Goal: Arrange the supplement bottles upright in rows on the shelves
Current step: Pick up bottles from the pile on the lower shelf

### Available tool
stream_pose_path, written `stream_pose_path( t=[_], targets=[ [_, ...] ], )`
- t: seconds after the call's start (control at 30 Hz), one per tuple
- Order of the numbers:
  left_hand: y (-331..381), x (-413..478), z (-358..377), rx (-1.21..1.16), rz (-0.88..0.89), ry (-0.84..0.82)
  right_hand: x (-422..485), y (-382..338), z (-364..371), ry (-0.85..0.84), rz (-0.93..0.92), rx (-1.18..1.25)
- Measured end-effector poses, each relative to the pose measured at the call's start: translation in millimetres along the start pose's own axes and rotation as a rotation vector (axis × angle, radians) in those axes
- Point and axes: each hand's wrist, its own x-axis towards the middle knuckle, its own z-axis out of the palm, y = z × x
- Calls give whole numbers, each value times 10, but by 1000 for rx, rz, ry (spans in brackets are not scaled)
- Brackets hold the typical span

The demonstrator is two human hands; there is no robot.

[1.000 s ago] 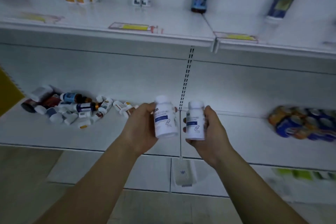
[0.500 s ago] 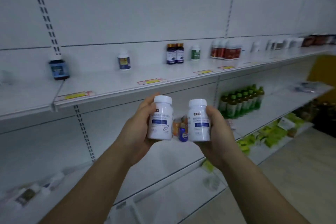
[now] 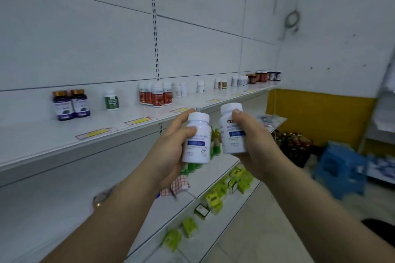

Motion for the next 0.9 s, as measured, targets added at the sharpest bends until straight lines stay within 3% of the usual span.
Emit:
stream_pose_path(
  t=[0.53, 0.77, 0.9],
  targets=[
    [-762, 3166, 131, 29, 31, 3, 3105, 508, -1180, 96, 62, -86],
    [-855, 4198, -37, 267, -6, 133, 4399, 672, -1367, 14, 58, -168],
    [-823, 4539, -192, 428, 35, 279, 5124, 836, -1274, -135, 39, -238]
  ],
)
